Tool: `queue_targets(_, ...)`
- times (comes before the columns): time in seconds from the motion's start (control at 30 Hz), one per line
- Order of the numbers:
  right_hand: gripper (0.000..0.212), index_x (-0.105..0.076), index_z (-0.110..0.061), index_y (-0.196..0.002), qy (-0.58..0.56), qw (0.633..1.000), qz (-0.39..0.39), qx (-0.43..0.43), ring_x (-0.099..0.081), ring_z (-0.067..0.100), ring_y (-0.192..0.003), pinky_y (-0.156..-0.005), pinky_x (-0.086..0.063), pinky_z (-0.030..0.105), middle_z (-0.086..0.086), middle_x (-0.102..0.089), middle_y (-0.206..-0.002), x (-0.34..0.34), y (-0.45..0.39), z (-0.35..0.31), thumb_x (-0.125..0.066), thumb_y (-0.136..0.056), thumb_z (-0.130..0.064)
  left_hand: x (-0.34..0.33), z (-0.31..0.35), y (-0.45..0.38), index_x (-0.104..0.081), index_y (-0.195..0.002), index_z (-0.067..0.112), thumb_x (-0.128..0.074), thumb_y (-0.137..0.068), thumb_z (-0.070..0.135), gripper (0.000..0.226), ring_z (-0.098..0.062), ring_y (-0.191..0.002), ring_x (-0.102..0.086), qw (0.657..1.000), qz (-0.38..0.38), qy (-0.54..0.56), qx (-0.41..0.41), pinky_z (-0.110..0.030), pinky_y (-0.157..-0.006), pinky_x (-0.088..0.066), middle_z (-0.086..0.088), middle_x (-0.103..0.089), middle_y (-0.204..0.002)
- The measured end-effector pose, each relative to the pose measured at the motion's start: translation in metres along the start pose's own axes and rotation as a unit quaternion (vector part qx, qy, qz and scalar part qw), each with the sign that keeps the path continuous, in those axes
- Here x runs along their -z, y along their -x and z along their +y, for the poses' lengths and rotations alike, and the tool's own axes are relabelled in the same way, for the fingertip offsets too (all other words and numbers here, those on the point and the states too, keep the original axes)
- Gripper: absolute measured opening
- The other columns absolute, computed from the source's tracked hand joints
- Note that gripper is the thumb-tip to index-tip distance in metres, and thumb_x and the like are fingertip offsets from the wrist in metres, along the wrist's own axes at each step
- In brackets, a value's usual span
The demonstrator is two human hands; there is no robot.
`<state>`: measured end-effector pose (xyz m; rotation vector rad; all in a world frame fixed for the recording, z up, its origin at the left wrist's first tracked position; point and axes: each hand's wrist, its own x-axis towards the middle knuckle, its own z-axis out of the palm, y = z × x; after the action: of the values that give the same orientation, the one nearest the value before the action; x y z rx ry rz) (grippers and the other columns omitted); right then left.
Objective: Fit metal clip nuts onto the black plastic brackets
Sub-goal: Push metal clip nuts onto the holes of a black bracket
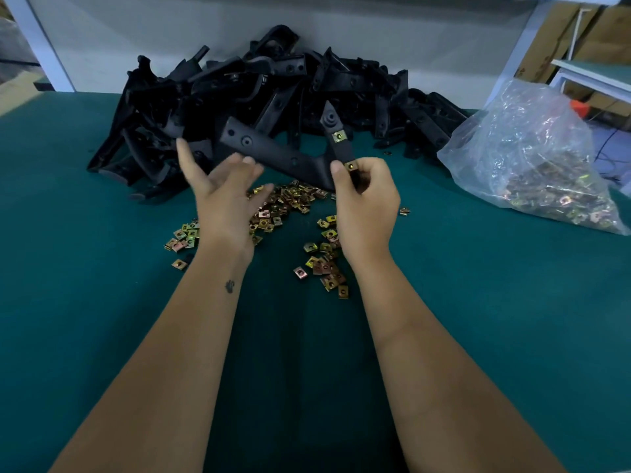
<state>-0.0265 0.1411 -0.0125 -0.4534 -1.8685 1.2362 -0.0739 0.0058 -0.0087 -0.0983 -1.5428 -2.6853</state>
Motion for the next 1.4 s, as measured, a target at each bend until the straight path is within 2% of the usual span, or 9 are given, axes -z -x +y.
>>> queue_targets(0.13, 0.013, -0.058, -0.024, -0.082, -0.139, 0.988, 0.004, -0.068, -0.054, 0.005, -0.064, -0.060, -0.044, 0.017, -0.012, -0.055, -0.070, 0.004, 0.002, -0.004, -0.066, -0.092, -0.026, -0.003, 0.003, -0.003, -0.019, -0.156, 0.026, -0.065, -0.095, 0.020, 0.077, -0.016, -0.109, -0.067, 0.997, -0.031, -0.029, 0.069, -0.037, -0.088, -0.058, -0.001, -0.061, -0.129)
queue_targets(0.23, 0.007, -0.064, -0.023, -0.086, -0.164, 0.983, -0.014, -0.085, -0.055, 0.010, -0.069, -0.064, -0.047, 0.023, -0.012, -0.058, -0.072, 0.011, 0.010, -0.006, -0.068, -0.090, -0.027, -0.019, 0.005, 0.006, -0.059, -0.123, 0.021, -0.062, -0.097, 0.020, 0.026, -0.021, -0.099, -0.070, 0.993, -0.073, -0.044, 0.083, -0.037, -0.087, -0.058, -0.001, -0.071, -0.113)
queue_targets(0.3, 0.005, -0.067, -0.023, -0.090, -0.185, 0.979, -0.008, -0.091, -0.056, 0.009, -0.068, -0.064, -0.047, 0.023, -0.015, -0.060, -0.072, 0.022, 0.014, -0.008, -0.071, -0.088, -0.025, -0.035, 0.007, 0.013, -0.066, -0.105, 0.022, -0.061, -0.098, 0.019, 0.009, -0.019, -0.087, -0.073, 0.993, -0.064, -0.048, 0.083, -0.035, -0.084, -0.060, 0.001, -0.074, -0.100)
queue_targets(0.5, 0.026, -0.060, -0.015, -0.109, -0.322, 0.922, 0.078, -0.201, -0.055, 0.011, -0.069, -0.065, -0.050, 0.024, -0.004, -0.056, -0.076, 0.079, 0.015, -0.010, -0.074, -0.087, -0.019, -0.116, 0.000, 0.060, -0.061, -0.090, 0.021, -0.063, -0.097, 0.022, 0.007, -0.015, -0.076, -0.070, 0.989, -0.041, 0.021, 0.139, -0.033, -0.078, -0.061, 0.002, -0.068, -0.087)
queue_targets(0.7, 0.029, -0.056, -0.008, -0.073, -0.367, 0.880, 0.193, -0.231, -0.050, 0.012, -0.054, -0.054, -0.042, 0.026, -0.001, -0.057, -0.056, 0.178, 0.034, -0.003, -0.062, -0.097, -0.023, -0.193, -0.047, 0.179, -0.059, -0.069, 0.019, -0.062, -0.096, 0.018, 0.027, -0.003, -0.044, -0.052, 0.962, -0.192, -0.034, 0.189, -0.016, -0.041, -0.040, 0.011, -0.057, -0.052)
queue_targets(0.93, 0.021, -0.053, -0.011, -0.081, -0.426, 0.793, 0.400, -0.171, -0.047, 0.015, -0.052, -0.054, -0.039, 0.026, 0.004, -0.052, -0.059, 0.316, 0.069, 0.019, -0.050, -0.101, -0.016, -0.236, -0.081, 0.305, -0.071, -0.071, 0.013, -0.061, -0.095, 0.011, 0.026, -0.013, -0.062, -0.068, 0.876, -0.392, -0.054, 0.275, -0.025, -0.062, -0.052, -0.001, -0.072, -0.065)
queue_targets(1.13, 0.022, -0.051, -0.013, -0.078, -0.403, 0.730, 0.539, -0.121, -0.047, 0.011, -0.045, -0.048, -0.032, 0.024, -0.002, -0.054, -0.053, 0.410, 0.099, 0.048, -0.045, -0.099, -0.008, -0.236, -0.102, 0.352, -0.051, -0.110, 0.017, -0.056, -0.095, -0.002, 0.025, -0.010, -0.067, -0.070, 0.834, -0.451, -0.042, 0.316, -0.019, -0.067, -0.057, -0.007, -0.070, -0.086)
queue_targets(1.27, 0.013, -0.057, -0.011, -0.087, -0.337, 0.734, 0.554, -0.203, -0.060, 0.019, -0.070, -0.060, -0.046, 0.028, 0.005, -0.062, -0.080, 0.426, 0.127, 0.079, -0.048, -0.096, -0.009, -0.215, -0.123, 0.356, -0.059, -0.103, 0.032, -0.055, -0.096, 0.003, 0.031, -0.018, -0.081, -0.068, 0.766, -0.544, -0.181, 0.292, -0.031, -0.085, -0.055, -0.006, -0.070, -0.094)
queue_targets(1.4, 0.008, -0.062, -0.010, -0.089, -0.203, 0.755, 0.489, -0.386, -0.060, 0.028, -0.081, -0.069, -0.047, 0.034, 0.011, -0.065, -0.091, 0.430, 0.153, 0.114, -0.055, -0.092, -0.013, -0.192, -0.143, 0.344, -0.066, -0.098, 0.024, -0.052, -0.097, 0.002, 0.026, -0.010, -0.070, -0.068, 0.661, -0.615, -0.308, 0.302, -0.014, -0.064, -0.051, -0.004, -0.071, -0.089)
